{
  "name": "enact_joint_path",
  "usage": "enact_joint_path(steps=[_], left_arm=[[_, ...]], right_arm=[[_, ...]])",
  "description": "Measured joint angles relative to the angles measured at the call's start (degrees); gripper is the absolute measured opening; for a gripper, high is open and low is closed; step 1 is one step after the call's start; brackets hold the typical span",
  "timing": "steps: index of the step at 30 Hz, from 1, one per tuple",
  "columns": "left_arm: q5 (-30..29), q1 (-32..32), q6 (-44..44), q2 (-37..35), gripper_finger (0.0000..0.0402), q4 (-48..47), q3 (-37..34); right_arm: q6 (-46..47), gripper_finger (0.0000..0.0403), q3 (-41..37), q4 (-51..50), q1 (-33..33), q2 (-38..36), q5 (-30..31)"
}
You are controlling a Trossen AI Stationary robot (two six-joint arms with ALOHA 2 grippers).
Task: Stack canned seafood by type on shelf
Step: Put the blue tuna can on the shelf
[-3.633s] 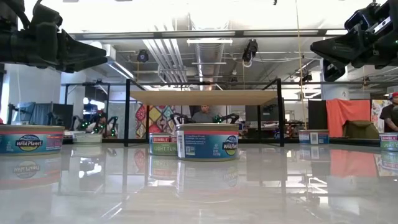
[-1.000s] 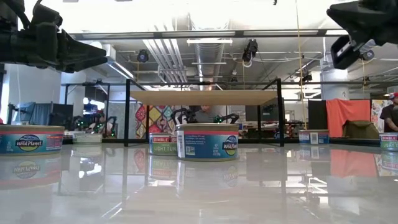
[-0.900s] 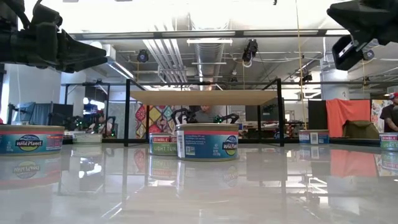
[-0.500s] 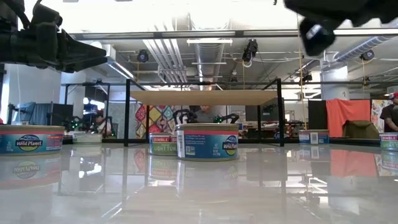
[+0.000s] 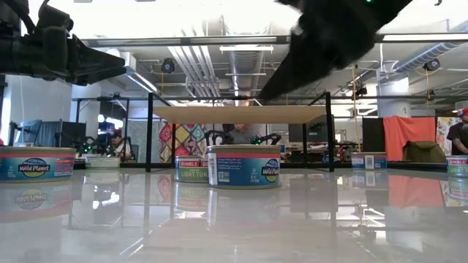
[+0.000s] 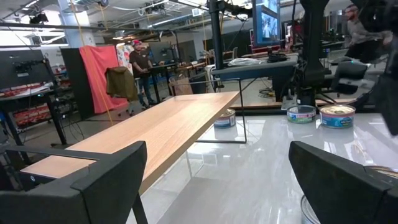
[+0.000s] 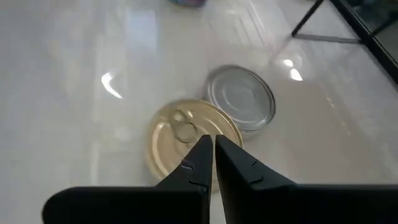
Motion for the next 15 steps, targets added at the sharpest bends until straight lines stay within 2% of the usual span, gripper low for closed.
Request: enact_joint_path(steps=[3,7,9,11,15], left_arm=[[-0.06,0.00,2.89,0.00,0.0377,0.06,0.00],[-0.87,0.01,24.28,-0.02,0.0377,0.69,0.01],[-0.89,0.01,30.72,0.00,0.0377,0.36,-0.01],[-0.91,0.01,33.91,0.00,0.0377,0.37,0.01],[-0.75,0.01,33.93,0.02,0.0377,0.40,0.00]], right_arm=[[0.34,0.0013,3.74,-5.82,-1.87,3.95,-0.04],[3.36,0.0013,7.20,-13.45,-2.83,7.91,-0.02],[3.76,0.0013,7.99,-13.73,-2.68,9.16,-0.27],[3.84,0.0013,8.05,-13.52,-2.54,9.48,-2.44],[6.60,0.0013,8.20,-12.24,-2.28,9.52,-7.21]])
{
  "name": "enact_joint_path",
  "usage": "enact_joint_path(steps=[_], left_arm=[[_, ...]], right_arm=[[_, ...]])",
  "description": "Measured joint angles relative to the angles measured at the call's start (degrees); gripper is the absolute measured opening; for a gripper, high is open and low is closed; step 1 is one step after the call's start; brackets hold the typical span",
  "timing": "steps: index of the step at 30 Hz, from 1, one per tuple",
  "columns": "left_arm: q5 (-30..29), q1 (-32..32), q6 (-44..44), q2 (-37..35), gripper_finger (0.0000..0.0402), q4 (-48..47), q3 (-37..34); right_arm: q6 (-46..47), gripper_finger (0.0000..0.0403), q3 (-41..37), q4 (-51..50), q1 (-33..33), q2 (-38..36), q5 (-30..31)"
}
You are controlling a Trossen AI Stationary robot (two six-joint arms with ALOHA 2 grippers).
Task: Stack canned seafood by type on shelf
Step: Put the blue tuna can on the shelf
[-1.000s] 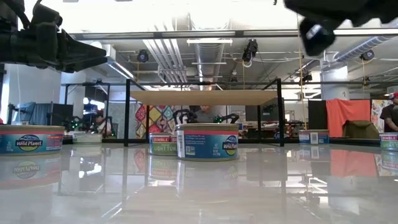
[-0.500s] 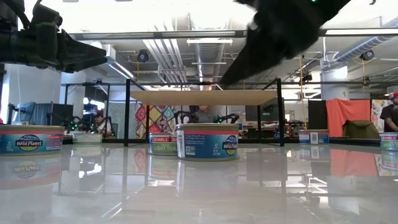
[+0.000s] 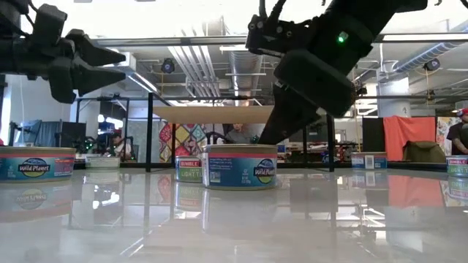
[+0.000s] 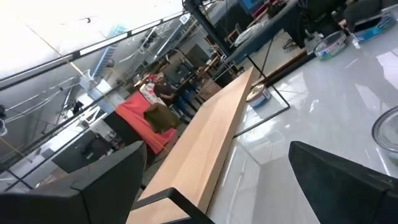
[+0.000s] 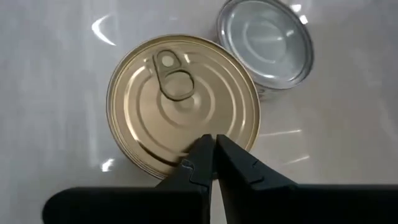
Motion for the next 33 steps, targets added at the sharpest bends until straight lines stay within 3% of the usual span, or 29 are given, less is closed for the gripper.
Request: enact_joint_path(steps=[2,5,8,10,12,16,18,27,33], left_arm=[[2.49,0.00,-7.12,0.00,0.0377,0.01,0.02],[7.88,-0.03,-26.36,-0.05,0.0377,0.33,0.01],[9.08,-0.02,-40.88,0.07,0.0377,2.82,0.01],[9.78,-0.02,-47.39,0.12,0.0377,4.79,0.02],[15.33,0.04,-51.15,0.60,0.0377,6.80,-0.16],[37.74,-0.50,-54.30,3.35,0.0377,12.36,-0.53],[43.51,-2.04,-56.49,6.05,0.0377,19.59,-0.53],[41.67,-13.13,-45.60,24.92,0.0377,42.77,-0.51],[41.71,-14.91,-46.08,37.79,0.0377,48.29,2.11]], right_arm=[[0.51,0.0013,-0.06,0.98,0.57,-0.21,-0.58],[0.42,0.0013,0.11,2.50,1.67,-1.05,-2.06],[-0.85,0.0013,1.18,3.04,2.44,-2.36,-2.04],[-2.45,0.0013,1.42,3.29,2.38,-3.16,-1.71],[-2.79,0.0013,1.26,3.11,2.34,-3.16,-1.42],[-2.95,0.0013,0.52,2.64,2.21,-3.04,-1.41],[-3.39,0.0013,0.46,3.33,2.53,-3.15,-1.39],[-9.06,0.0013,-0.09,4.57,5.89,-8.05,-1.37],[-11.73,0.0013,-1.59,9.66,8.49,-11.85,-1.42]])
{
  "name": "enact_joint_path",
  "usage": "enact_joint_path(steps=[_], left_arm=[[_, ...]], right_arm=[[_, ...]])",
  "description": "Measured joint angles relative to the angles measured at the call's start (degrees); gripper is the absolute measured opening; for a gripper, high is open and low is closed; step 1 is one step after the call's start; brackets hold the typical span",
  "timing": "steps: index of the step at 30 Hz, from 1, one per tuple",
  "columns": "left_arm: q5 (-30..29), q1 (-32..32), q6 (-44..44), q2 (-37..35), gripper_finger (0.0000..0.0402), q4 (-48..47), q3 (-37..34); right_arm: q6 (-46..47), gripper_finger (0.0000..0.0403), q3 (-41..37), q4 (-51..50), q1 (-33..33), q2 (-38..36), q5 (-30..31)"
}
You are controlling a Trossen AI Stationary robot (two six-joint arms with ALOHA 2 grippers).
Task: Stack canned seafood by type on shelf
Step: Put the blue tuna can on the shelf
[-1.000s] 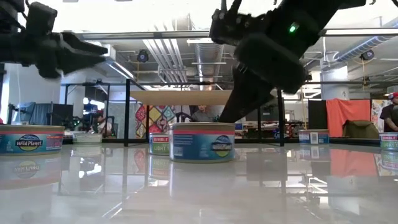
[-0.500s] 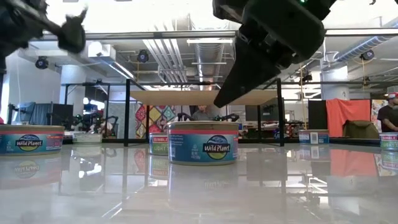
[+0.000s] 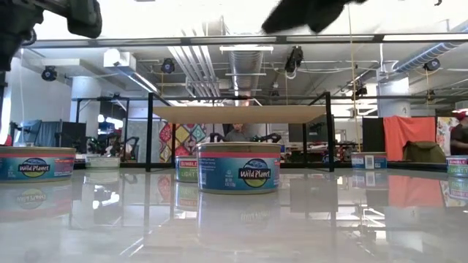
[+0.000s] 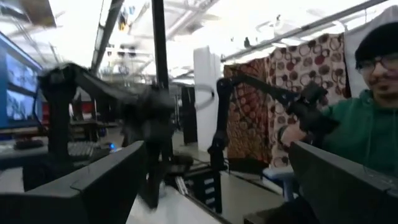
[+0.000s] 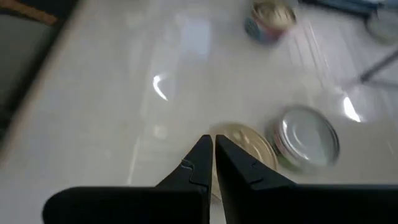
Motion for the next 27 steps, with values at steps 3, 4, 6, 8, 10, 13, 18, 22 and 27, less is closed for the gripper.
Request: enact_joint_path(steps=[3,4,6,8,10,13,18,22,27], left_arm=[[0.00,0.00,1.06,5.99,0.0377,-0.04,2.94],[-0.02,0.00,1.02,7.90,0.0377,0.03,4.08],[0.00,0.00,0.60,11.88,0.0377,0.01,6.01],[-0.02,0.00,-0.72,16.31,0.0377,-1.18,8.53],[-0.17,0.00,-1.15,20.36,0.0377,-3.96,11.35],[-3.24,-0.06,-2.98,26.14,0.0377,-7.54,16.29],[-9.83,-0.35,-8.42,34.01,0.0377,-18.33,26.10],[-13.77,-2.67,-11.13,37.65,0.0377,-29.52,32.42],[-23.95,-10.22,-13.77,39.81,0.0377,-34.75,35.57]], right_arm=[[-1.45,0.0013,-2.37,3.66,1.12,-1.62,-0.03],[-1.40,0.0013,-3.59,5.16,1.32,-2.26,-0.02],[-1.03,0.0013,-6.70,10.37,1.57,-3.92,-0.55],[-0.16,0.0019,-10.73,17.08,1.74,-5.45,-1.87],[1.34,0.0037,-15.17,23.33,1.76,-6.33,-3.17],[4.95,0.0084,-20.77,28.85,1.60,-7.07,-3.43],[9.30,0.0196,-25.82,30.72,0.71,-7.52,-2.97],[8.76,0.0286,-25.93,29.98,-0.62,-5.10,-3.13],[8.74,0.0376,-25.84,25.99,-2.47,-4.15,-3.37]])
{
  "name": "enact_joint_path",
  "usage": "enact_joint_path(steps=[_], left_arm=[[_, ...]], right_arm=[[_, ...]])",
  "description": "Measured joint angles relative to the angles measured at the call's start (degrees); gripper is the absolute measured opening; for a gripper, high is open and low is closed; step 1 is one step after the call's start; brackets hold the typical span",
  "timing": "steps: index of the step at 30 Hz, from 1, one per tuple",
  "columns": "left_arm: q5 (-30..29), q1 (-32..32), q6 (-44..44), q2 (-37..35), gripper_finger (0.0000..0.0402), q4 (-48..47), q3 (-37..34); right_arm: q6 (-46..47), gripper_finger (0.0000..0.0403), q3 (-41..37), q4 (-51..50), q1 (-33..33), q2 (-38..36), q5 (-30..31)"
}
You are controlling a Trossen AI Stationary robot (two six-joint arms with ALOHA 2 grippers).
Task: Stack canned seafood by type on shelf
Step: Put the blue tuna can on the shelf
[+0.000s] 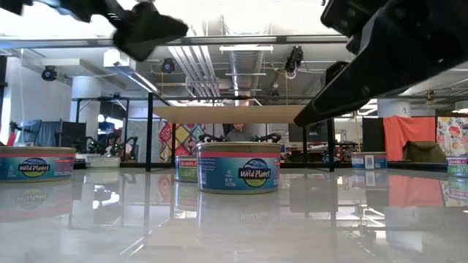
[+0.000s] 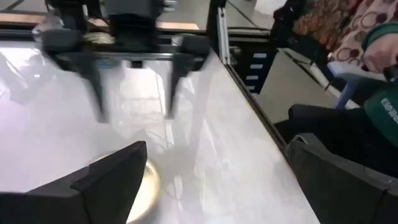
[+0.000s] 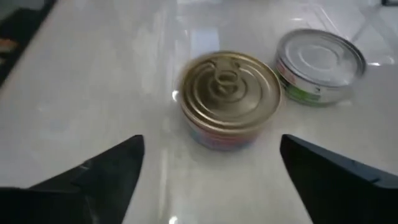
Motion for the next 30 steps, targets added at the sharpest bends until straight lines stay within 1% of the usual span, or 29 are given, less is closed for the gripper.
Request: enact_joint_path(steps=[1,3,5,7,9,13,15,18,22,25,30], left_arm=[[-3.23,-1.85,-0.80,0.36,0.0377,-0.56,-0.21],[-9.33,-4.87,-2.79,2.01,0.0377,0.16,-0.31],[-13.69,-7.49,-5.35,3.45,0.0377,-0.50,-1.22],[-16.33,-8.52,-8.09,5.94,0.0377,0.46,-1.43],[-19.56,-8.95,-10.85,8.46,0.0377,1.48,-2.03],[-24.61,-8.59,-13.28,15.31,0.0377,6.10,-2.10],[-26.44,-7.98,-14.42,18.55,0.0377,7.85,-1.94],[-31.11,-6.91,-16.07,22.50,0.0377,7.92,-1.06],[-32.79,-4.60,-18.58,25.71,0.0377,8.02,-0.58],[-33.41,-3.11,-19.30,26.53,0.0377,7.83,-0.71],[-33.66,-0.60,-19.14,26.65,0.0377,7.36,-1.07]], right_arm=[[-0.02,0.0388,0.08,-0.79,-0.30,-0.02,-0.06],[-0.11,0.0396,0.13,-2.90,-1.05,-0.02,-0.12],[-0.23,0.0395,0.03,-2.45,-2.03,0.69,-1.35],[-2.38,0.0395,-0.08,-0.49,-2.51,1.82,-2.41],[-5.49,0.0396,-0.37,3.23,-2.85,3.72,-2.52],[-7.35,0.0398,-1.30,9.69,-4.36,7.07,-2.89],[-8.19,0.0398,-1.97,10.37,-4.98,8.14,-2.48],[-10.11,0.0398,-1.87,13.01,-5.94,9.45,-3.34],[-10.98,0.0398,-1.81,16.93,-8.24,11.95,-8.88],[-11.79,0.0398,-1.21,20.32,-8.66,13.92,-10.36],[-13.08,0.0398,-1.13,23.27,-8.69,15.58,-10.49]])
